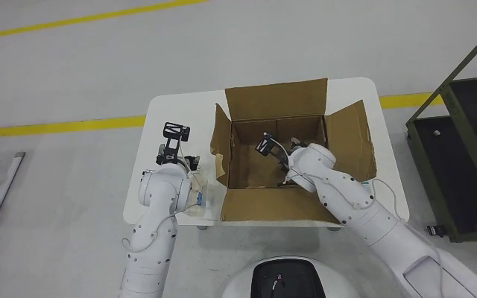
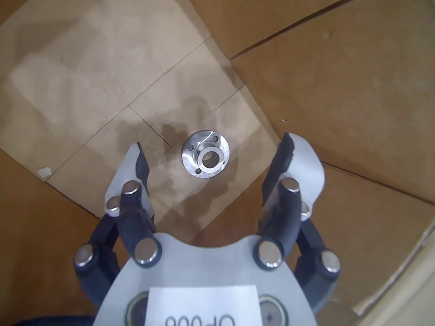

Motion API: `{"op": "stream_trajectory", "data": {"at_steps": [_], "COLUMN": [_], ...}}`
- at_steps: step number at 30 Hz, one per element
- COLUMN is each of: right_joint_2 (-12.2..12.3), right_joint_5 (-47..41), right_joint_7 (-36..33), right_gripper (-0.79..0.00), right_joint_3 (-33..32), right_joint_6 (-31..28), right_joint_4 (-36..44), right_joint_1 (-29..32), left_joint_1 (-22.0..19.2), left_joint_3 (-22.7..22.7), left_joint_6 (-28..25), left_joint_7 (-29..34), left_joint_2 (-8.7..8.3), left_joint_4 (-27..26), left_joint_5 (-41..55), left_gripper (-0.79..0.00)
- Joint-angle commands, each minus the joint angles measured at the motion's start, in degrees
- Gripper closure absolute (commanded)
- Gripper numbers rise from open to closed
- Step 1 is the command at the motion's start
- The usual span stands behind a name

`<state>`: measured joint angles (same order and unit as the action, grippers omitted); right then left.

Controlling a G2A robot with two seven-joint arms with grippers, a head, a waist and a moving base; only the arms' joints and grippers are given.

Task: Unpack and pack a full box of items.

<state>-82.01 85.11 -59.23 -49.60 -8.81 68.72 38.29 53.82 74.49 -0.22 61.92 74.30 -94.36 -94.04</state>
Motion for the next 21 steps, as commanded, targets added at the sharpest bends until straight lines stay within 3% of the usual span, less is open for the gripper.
{"op": "stream_trajectory", "data": {"at_steps": [1,7,11,13,21], "right_joint_2": [-0.25,-0.45,-0.61,-0.74,-1.28], "right_joint_5": [-0.49,-0.5,-0.26,-0.5,-2.79], "right_joint_7": [-0.12,0.72,1.19,1.45,2.32], "right_gripper": [-0.56,-0.579,-0.486,-0.379,-0.342], "right_joint_3": [-0.14,-1.21,-1.58,-1.79,-2.82], "right_joint_6": [0.38,2.32,3.01,3.38,3.83], "right_joint_4": [-0.96,-1.74,-2.65,-3.22,-5.36], "right_joint_1": [-0.5,0.02,0.27,0.29,-0.06], "left_joint_1": [0.0,0.0,0.0,0.0,0.0], "left_joint_3": [0.0,0.0,0.0,0.0,0.0], "left_joint_6": [0.0,0.0,0.0,0.0,0.0], "left_joint_7": [0.0,0.0,0.0,0.0,0.0], "left_joint_2": [0.0,0.0,0.0,0.0,0.0], "left_joint_4": [0.0,0.0,0.0,0.0,0.0], "left_joint_5": [0.0,0.0,0.0,0.0,0.0], "left_gripper": [-0.785,-0.785,-0.785,-0.785,-0.785]}}
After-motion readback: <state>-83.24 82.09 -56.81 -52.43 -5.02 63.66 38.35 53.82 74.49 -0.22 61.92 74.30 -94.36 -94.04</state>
